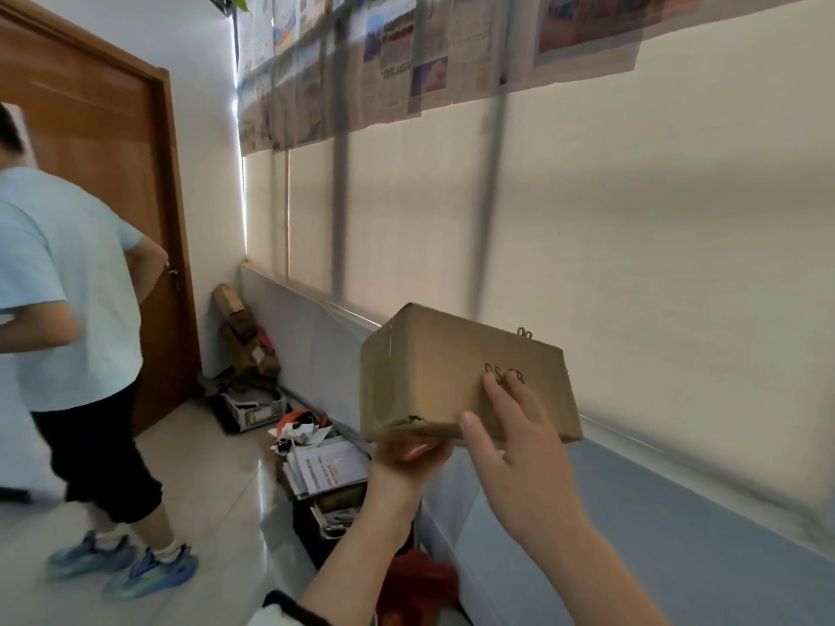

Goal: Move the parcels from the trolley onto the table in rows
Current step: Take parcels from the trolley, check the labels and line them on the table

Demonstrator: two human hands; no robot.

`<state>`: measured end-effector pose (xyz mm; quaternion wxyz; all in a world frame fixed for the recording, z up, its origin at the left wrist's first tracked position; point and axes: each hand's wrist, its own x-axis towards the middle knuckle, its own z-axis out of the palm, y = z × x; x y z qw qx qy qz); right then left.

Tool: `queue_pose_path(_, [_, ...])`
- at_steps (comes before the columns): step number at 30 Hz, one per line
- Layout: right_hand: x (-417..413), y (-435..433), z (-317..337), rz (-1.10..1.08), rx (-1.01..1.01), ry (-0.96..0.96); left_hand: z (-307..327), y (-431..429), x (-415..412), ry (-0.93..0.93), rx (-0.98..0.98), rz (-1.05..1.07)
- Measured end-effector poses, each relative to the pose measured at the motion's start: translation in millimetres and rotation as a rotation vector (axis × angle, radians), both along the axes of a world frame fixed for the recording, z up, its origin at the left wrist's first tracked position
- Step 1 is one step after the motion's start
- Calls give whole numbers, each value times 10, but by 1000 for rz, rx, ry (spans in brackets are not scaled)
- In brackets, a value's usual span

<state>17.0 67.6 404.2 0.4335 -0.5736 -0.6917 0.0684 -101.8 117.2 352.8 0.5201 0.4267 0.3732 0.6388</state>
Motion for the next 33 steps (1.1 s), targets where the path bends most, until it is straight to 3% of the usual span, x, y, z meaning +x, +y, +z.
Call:
queue_pose_path(3, [-144, -32, -15, -92, -16, -157, -12, -105, 28, 31, -19, -25])
queue_pose_path(9, [-123, -16, -58, -27, -10, -50, -53, -95, -75, 38, 17, -7])
queue_pose_path(13, [18, 44, -107, 154, 52, 252, -72, -19, -212, 56, 146, 82])
queue_pose_path(17, [291, 204, -45, 367, -151, 735, -78, 83, -396, 49, 216, 15])
queue_pose_path(19, [410, 297, 25, 384, -223, 825, -60, 132, -454, 63, 232, -39])
queue_pose_path(22, [500, 373, 58, 415, -228, 846, 29, 165, -468, -77, 269, -218])
queue_pose_path(24, [515, 386, 8, 452, -248, 834, 79, 185, -455, -115, 252, -220])
queue_pose_path(27, [515, 380, -119, 486, -344, 895, 123, 196, -423, 62, 217, -156])
queue_pose_path(30, [511, 339, -179, 489, -377, 846, 118, 165, -408, 244, 140, -229])
queue_pose_path(33, [512, 307, -176, 544, -380, 740, 76, 126, -389, 254, 59, -320])
